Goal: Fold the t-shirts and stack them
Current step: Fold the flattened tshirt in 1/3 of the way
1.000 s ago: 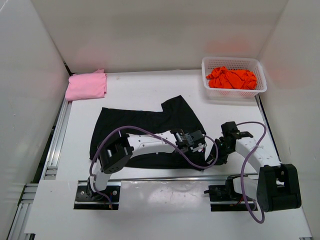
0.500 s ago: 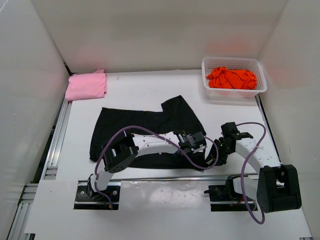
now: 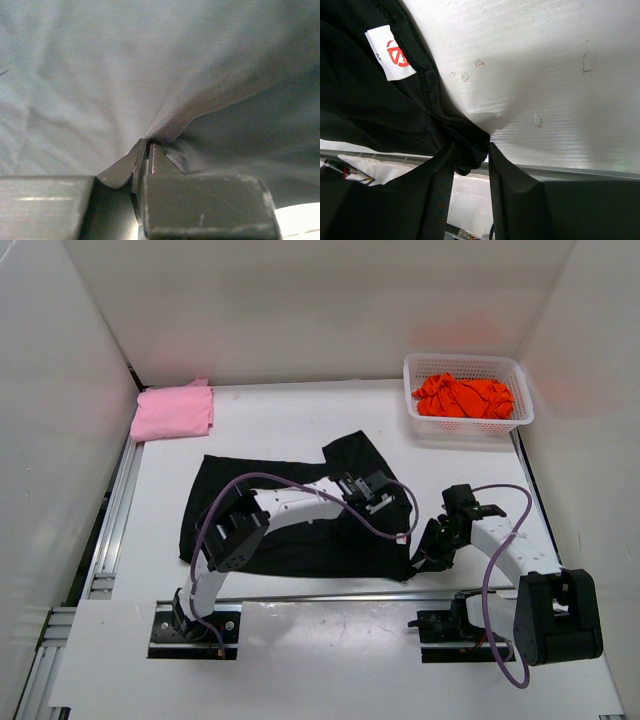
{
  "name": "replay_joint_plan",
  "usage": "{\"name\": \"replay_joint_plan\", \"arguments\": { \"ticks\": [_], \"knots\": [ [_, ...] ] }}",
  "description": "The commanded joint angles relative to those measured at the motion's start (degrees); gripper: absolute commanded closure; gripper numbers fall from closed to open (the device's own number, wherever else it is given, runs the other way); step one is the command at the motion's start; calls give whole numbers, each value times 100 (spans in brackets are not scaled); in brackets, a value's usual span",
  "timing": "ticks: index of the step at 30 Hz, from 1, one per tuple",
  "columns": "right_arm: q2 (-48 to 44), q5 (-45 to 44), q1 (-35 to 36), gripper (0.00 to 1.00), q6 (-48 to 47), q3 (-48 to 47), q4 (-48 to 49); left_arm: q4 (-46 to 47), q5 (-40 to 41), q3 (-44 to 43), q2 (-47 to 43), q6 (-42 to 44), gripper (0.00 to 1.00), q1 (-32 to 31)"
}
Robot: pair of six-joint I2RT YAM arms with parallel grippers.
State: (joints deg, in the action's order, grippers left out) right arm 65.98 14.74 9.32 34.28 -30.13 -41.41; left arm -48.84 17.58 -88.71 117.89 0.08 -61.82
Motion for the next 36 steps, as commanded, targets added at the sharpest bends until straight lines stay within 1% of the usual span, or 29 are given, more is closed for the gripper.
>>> {"name": "replay_joint_plan", "arguments": {
  "ticks": [1, 4, 5, 8, 9, 11, 12, 17, 21, 22, 24, 25, 27, 28, 30, 31, 33, 35, 36],
  "knots": [
    [-41, -6, -27, 63, -97, -36, 36, 94, -79, -234, -380, -8, 85, 336],
    [12, -6, -27, 63, -97, -37, 36, 94, -150, -287, -249, -8, 77, 425],
    [64, -6, -27, 63, -97, -37, 36, 94, -202, -288, -249, -8, 77, 478],
    [65, -6, -27, 63, -150, -37, 36, 94, -203, -226, -249, -8, 59, 478],
    [65, -67, -27, 63, -202, -37, -25, 94, -203, -174, -188, -8, 49, 478],
    [65, -199, -27, 63, -255, -98, -77, 42, -203, -173, -187, -8, 35, 478],
    [65, -252, -27, 63, -255, -168, -139, 41, -203, -173, -187, -8, 30, 478],
    [-277, -428, -27, 63, -317, -545, -219, 41, 34, -296, -73, -8, 26, 583],
    [-515, -499, -27, 63, -317, -845, -280, 41, 96, -410, 50, -8, 26, 698],
    [-515, -403, -27, 66, -317, -898, -280, 41, 96, -480, 50, -8, 25, 750],
    [-463, -253, 113, 68, -370, -959, -166, 41, 96, -533, 111, -8, 25, 751],
    [-463, -87, 166, 72, -370, -960, -27, 41, 148, -534, 112, -8, 23, 751],
    [-217, 46, 403, 76, -370, -1082, 141, 41, 149, -595, 234, -8, 23, 751],
    [-130, 46, 499, 84, -300, -1083, 281, 41, 149, -595, 235, -8, 23, 751],
    [151, 186, 789, 90, -229, -1240, 422, 41, 149, -595, 296, -8, 23, 751],
    [335, 187, 956, 96, -159, -1241, 554, 41, 149, -595, 349, -8, 22, 751],
    [538, 187, 1106, 100, -80, -1381, 695, 41, 219, -647, 419, -8, 22, 751],
    [863, 187, 1273, 100, -27, -1460, 879, 41, 281, -648, 472, -8, 22, 812],
    [986, 239, 1326, 100, 51, -1539, 932, 41, 281, -648, 472, -8, 20, 812]
  ]
}}
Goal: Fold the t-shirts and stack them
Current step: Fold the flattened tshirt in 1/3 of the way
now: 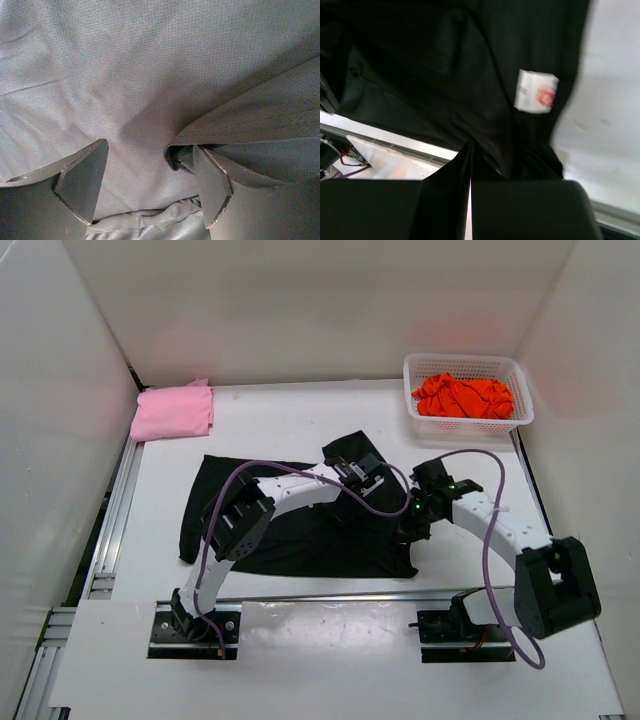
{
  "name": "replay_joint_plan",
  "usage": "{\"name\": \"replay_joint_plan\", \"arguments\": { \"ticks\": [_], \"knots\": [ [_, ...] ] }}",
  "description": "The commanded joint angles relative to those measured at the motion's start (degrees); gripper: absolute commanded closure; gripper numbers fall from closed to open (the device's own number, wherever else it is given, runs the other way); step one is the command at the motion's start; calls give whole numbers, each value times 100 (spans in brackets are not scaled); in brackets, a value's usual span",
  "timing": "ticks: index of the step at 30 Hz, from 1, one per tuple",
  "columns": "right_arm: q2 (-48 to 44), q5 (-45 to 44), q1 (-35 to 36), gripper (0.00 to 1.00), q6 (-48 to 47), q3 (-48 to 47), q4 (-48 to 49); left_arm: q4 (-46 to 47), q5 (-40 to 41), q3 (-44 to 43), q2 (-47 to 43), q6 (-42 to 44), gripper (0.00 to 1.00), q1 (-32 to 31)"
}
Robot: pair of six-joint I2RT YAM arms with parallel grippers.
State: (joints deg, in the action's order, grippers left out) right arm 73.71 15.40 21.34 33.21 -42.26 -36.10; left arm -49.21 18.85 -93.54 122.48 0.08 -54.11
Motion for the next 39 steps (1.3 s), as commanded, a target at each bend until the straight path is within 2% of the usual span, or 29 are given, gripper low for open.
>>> {"name": "replay_joint_plan", "arguments": {
  "ticks": [1, 5, 12, 16, 21, 28, 33, 39],
  "knots": [
    [431, 174, 229, 100, 159, -327, 471, 26, 154, -226, 65, -8, 20, 110],
    [828, 174, 397, 100, 369, -494, 910, -106, -223, -349, 66, -8, 15, 312],
    [1250, -19, 563, 100, 704, -494, 1508, -299, -1197, -464, 13, -8, 12, 638],
    [1567, -195, 625, 100, 827, -669, 1561, -352, -1498, -525, 127, -8, 12, 638],
    [2146, -248, 678, 100, 941, -942, 1562, -414, -1560, -525, 180, -8, 11, 638],
    [2323, -906, 678, 100, 1214, -1178, 1439, -414, -1560, -587, 180, -8, 11, 638],
    [2727, -1021, 555, 100, 1573, -1670, 1316, -467, -1762, -656, 180, -8, 11, 638],
    [2798, -1338, 450, 100, 1943, -1865, 1263, -467, -1762, -657, 119, -8, 10, 638]
  ]
}}
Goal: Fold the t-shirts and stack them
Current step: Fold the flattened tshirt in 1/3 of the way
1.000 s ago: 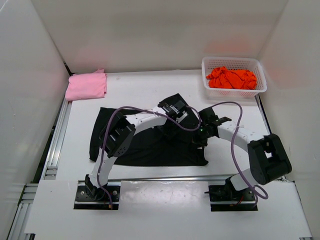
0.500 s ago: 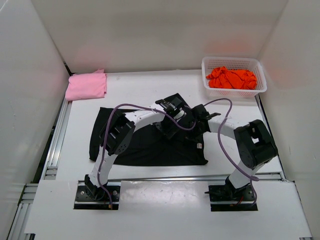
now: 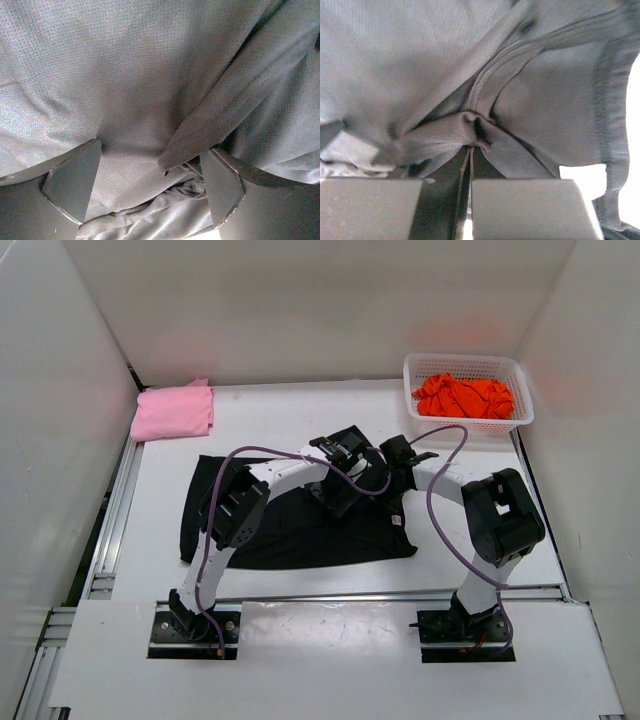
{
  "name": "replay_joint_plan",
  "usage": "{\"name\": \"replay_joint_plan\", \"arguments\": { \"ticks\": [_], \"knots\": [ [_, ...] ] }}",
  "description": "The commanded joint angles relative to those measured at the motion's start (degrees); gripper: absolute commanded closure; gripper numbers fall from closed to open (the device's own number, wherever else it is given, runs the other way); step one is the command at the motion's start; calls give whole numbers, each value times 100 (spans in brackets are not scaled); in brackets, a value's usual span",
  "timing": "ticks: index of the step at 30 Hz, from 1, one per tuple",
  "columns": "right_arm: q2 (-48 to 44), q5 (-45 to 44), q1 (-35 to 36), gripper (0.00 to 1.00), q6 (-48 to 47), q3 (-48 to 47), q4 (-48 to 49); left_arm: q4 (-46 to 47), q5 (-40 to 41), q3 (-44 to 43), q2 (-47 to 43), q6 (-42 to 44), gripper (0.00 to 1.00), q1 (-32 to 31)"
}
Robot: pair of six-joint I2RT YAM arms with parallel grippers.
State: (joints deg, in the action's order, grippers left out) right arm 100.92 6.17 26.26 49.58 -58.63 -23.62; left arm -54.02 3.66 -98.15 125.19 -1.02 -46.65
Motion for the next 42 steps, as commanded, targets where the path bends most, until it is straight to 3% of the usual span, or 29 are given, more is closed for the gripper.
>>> {"name": "replay_joint_plan", "arguments": {
  "ticks": [1, 11, 19, 28, 31, 32, 34, 35, 39, 42],
  "knots": [
    [16, -502, -42, 100, 306, -289, 15, 14, -243, -144, -205, 102, 10, -107],
    [50, -626, -94, 100, 359, -701, -38, 14, 56, -345, -258, 102, 9, -107],
    [191, -688, -217, 100, 307, -1133, -301, 76, 776, -767, 67, 102, 6, -107],
    [-766, -802, -578, 98, -404, -861, -915, -55, 838, -1451, 568, 102, 2, 235],
    [-1223, -749, -631, 83, -818, -581, -1250, -109, 891, -1523, 358, 102, 2, 384],
    [-1433, -749, -683, 62, -932, -484, -1494, -109, 891, -1523, 236, 102, 2, 385],
    [-1645, -636, -745, 42, -1011, -97, -1698, -188, 820, -1523, -256, 102, 1, 499],
    [-1846, -426, -745, 26, -1151, 61, -1769, -258, 742, -1384, -484, 102, 1, 499],
    [-2322, -178, -745, 2, -1205, 861, -2050, -258, 662, -339, -1933, 102, 1, 789],
    [-2700, 68, -745, 0, -1083, 1493, -2050, -258, 723, 812, -3076, 102, 1, 1438]
  ]
}}
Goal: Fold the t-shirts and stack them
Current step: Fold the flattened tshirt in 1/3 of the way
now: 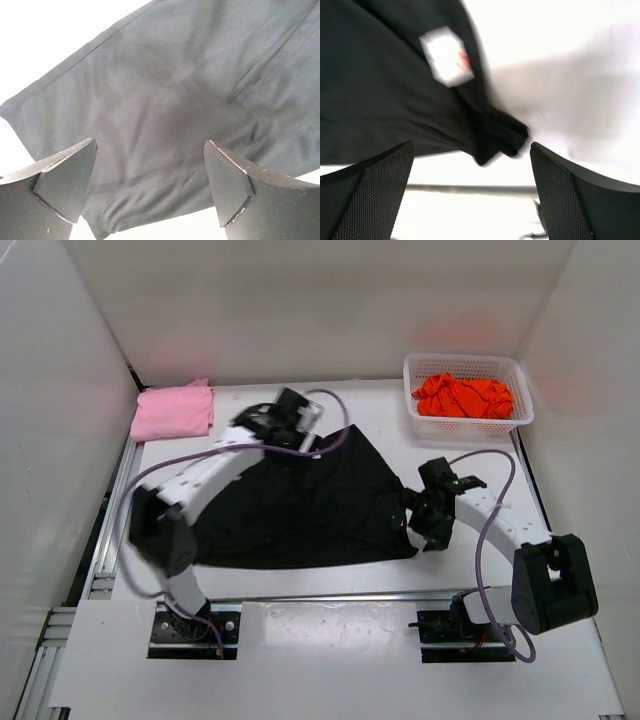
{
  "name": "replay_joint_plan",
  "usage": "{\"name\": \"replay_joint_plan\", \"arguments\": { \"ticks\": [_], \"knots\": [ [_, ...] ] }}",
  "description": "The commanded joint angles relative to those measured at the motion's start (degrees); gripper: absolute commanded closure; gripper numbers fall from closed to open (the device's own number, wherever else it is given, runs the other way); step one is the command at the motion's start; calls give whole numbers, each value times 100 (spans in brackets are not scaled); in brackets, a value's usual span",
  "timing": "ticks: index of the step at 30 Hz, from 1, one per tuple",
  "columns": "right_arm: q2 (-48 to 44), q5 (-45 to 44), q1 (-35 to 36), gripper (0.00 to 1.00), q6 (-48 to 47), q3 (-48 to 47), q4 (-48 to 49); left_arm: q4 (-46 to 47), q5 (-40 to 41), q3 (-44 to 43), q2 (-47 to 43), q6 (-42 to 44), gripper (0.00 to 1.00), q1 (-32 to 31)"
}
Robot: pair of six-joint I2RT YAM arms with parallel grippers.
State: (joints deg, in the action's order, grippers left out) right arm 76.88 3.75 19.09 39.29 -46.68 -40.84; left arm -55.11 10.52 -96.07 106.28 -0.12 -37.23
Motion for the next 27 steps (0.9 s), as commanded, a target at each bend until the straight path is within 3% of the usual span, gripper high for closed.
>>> {"name": "replay_joint_plan", "arguments": {
  "ticks": [1, 3, 5, 11, 15, 21, 24, 25, 27],
  "knots": [
    [-471, 311, -28, 0, -53, 543, -276, -149, 37, 920, -1641, 12, 1, 985],
    [-630, 311, -81, 0, 131, 712, -214, -202, 117, 1826, -2030, 12, 1, 1584],
    [-762, 311, -81, 0, 201, 852, -74, -202, 117, 2685, -2532, 12, 1, 2586],
    [-762, 591, -81, 3, 387, 1291, 391, -149, -305, 4374, -3332, 12, 1, 4861],
    [-587, 750, -81, 6, 492, 1538, 892, 210, -472, 5078, -3403, 12, 1, 5498],
    [-420, 664, -81, 16, 598, 1644, 1218, 746, -789, 5204, -2921, 12, 1, 5499],
    [-279, 592, -81, 39, 658, 1644, 1280, 818, -999, 5134, -2562, 12, 1, 5499],
    [-218, 592, -81, 52, 659, 1583, 1280, 818, -1087, 5134, -2473, 12, 4, 5499],
    [-217, 592, -81, 68, 711, 1583, 1280, 818, -1280, 5081, -2236, 12, 14, 5499]
  ]
}}
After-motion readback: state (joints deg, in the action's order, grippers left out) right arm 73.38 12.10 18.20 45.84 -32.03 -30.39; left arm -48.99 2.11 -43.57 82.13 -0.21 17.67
